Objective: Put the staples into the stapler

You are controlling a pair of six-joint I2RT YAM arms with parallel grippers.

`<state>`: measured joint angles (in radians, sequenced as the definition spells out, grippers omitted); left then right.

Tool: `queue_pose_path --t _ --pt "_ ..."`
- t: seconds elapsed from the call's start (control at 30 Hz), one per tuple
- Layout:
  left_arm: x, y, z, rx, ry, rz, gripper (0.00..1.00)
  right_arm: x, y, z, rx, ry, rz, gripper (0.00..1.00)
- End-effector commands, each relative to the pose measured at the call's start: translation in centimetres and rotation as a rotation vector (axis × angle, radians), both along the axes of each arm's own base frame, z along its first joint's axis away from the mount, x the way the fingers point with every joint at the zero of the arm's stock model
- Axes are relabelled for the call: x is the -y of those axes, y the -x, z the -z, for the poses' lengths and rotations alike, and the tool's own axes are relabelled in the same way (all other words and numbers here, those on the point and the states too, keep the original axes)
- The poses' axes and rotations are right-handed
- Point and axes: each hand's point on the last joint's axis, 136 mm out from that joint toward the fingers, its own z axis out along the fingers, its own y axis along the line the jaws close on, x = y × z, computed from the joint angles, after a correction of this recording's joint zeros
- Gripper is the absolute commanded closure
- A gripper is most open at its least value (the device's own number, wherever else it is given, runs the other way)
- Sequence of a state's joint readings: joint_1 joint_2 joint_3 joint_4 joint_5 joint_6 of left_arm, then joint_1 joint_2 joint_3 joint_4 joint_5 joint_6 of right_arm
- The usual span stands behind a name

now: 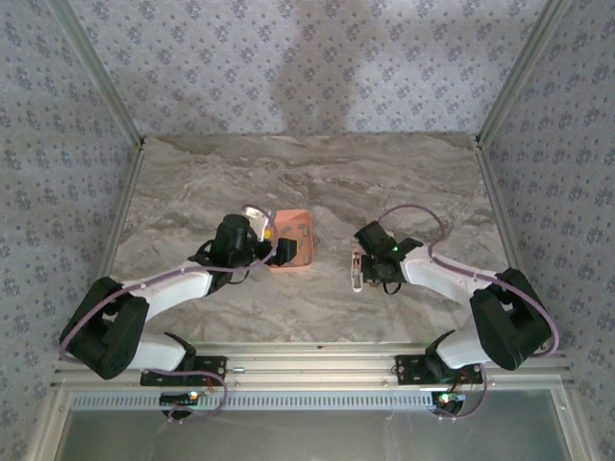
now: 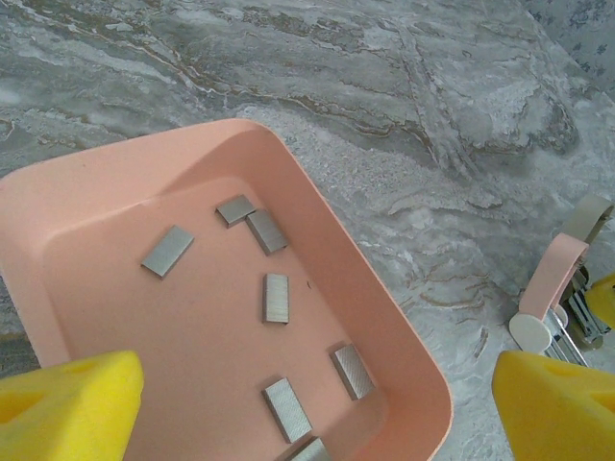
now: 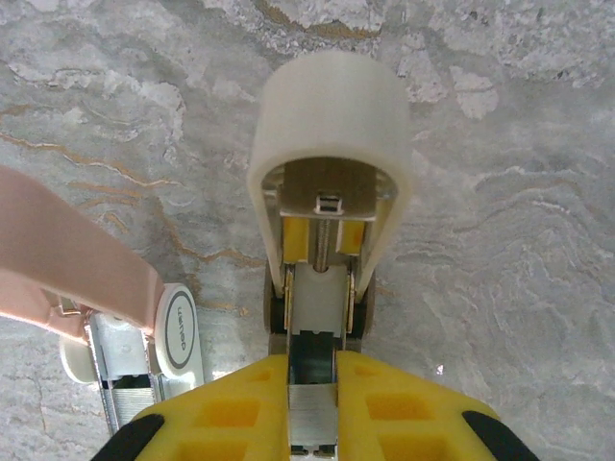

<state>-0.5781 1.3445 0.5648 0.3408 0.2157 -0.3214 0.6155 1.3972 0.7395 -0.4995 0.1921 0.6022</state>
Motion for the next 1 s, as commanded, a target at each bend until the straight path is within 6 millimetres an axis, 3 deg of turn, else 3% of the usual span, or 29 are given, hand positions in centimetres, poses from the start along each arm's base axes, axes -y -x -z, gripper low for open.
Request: queue_pose_path --t 0.0,0.77,0.97 --pt "0.3 -0.1 -1.0 0.039 0.000 0.013 0.07 1.0 1.0 0.8 -0.029 0.046 0.037 0.84" --pt "0.6 -0.2 -1.2 0.034 0.009 0.022 0.07 0.6 1.2 0.4 -0.003 0.044 0.019 0.80" --pt "0.6 -0.2 -1.1 0.031 0.005 0.022 0.07 0.2 0.7 -1.9 0.034 0.015 0.009 0.71"
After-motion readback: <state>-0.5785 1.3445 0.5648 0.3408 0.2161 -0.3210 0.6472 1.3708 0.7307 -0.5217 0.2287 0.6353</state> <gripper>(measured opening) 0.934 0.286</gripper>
